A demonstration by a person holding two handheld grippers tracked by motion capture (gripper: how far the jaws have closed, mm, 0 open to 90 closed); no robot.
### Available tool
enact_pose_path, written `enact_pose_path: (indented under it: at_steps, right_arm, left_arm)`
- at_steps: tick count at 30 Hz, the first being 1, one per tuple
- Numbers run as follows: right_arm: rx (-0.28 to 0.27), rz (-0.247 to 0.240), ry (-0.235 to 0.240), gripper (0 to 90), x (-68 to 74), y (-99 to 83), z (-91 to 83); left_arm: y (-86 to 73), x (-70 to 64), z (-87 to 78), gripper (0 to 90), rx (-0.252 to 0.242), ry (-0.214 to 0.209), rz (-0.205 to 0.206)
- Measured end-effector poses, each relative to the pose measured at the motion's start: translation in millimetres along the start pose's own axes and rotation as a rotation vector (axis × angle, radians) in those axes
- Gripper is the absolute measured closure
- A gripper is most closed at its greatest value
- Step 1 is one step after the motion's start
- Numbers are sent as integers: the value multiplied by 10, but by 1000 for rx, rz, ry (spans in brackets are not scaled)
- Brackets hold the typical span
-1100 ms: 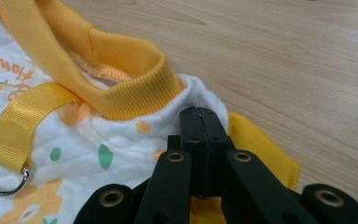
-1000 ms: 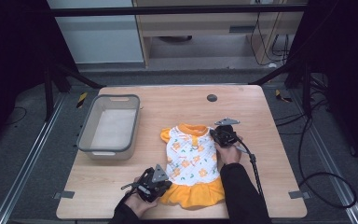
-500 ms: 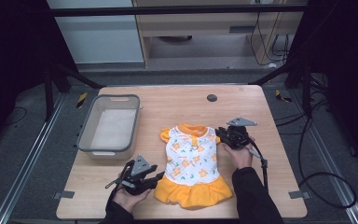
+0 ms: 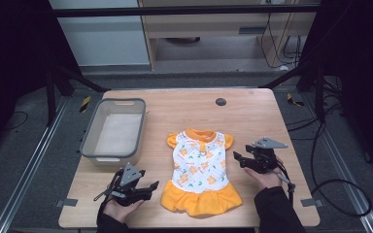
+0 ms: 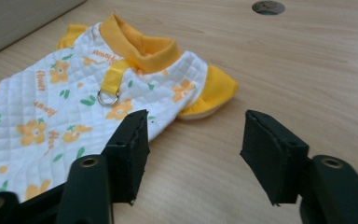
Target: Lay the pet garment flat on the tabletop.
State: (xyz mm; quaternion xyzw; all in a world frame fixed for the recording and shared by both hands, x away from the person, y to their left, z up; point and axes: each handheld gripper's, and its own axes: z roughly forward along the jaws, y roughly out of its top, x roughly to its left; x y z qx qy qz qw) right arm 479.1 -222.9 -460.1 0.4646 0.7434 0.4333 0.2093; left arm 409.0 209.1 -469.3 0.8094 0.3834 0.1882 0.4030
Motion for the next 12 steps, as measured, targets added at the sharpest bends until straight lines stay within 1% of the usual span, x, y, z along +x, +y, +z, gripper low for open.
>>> enact_pose_path:
  at_steps: [4, 6, 7, 8, 10, 12]
  right_arm:
    - [13, 9, 11, 305, -14, -144, -129]
    - [17, 3, 20, 276, -12, -201, -175]
    - [14, -4, 22, 259, -9, -224, -196]
    - [13, -10, 20, 247, -5, -245, -219]
    - [-2, -16, 20, 226, -8, -282, -269]
    - [-10, -14, 18, 220, -8, -302, -295]
  left_arm:
    - [-70, 78, -51, 286, 9, 19, -11]
    - [-107, 112, -57, 275, 11, 32, -17]
    - [-119, 130, -64, 268, 18, 45, -8]
    - [-128, 143, -72, 264, 15, 56, -10]
    - [-145, 178, -89, 247, 7, 65, -22]
    - [-155, 194, -96, 234, 7, 69, -26]
